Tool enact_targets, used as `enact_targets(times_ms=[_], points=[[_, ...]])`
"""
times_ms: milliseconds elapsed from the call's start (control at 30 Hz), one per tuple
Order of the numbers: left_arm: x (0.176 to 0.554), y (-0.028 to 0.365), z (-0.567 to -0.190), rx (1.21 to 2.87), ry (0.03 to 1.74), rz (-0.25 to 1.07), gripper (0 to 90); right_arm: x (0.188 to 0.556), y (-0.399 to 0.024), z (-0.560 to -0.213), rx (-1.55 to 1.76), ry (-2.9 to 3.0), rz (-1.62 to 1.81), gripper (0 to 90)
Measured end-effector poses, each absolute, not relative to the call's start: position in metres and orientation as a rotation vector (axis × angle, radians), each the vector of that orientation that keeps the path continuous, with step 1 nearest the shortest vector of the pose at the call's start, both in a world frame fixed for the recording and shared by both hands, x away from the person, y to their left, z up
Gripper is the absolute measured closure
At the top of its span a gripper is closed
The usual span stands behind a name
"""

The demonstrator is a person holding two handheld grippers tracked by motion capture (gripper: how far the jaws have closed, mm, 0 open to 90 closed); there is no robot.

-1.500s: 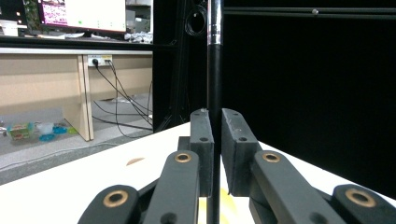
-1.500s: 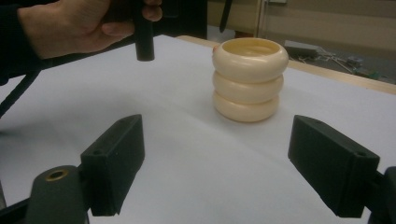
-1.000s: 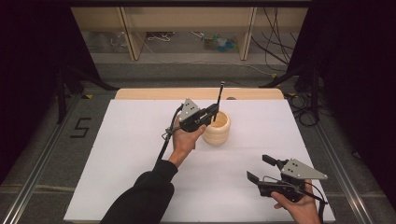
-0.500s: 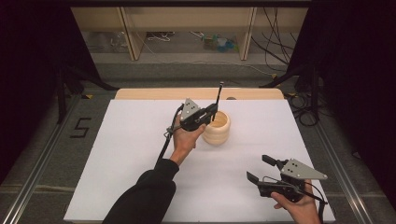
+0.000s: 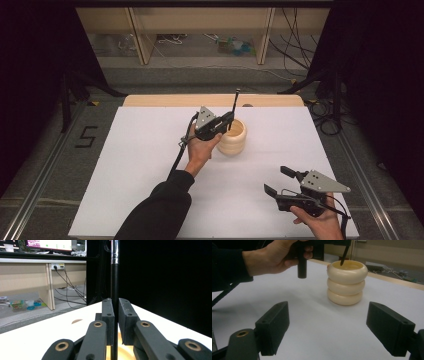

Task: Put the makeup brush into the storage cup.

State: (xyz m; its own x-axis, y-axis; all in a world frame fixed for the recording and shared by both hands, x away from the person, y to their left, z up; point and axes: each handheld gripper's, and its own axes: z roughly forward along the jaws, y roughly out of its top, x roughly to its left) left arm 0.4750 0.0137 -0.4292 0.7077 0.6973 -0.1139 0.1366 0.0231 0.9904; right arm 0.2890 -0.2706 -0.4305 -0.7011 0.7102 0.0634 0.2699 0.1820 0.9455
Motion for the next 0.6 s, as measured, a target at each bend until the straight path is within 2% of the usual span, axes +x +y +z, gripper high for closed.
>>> enact_targets(times_ms=[600], points=[[0.4794, 0.0122, -0.4358, 1.529, 0.719, 0.506, 83.4, 0.2883, -0.2719, -0.4294, 0.921, 2.08, 1.505, 19.5]])
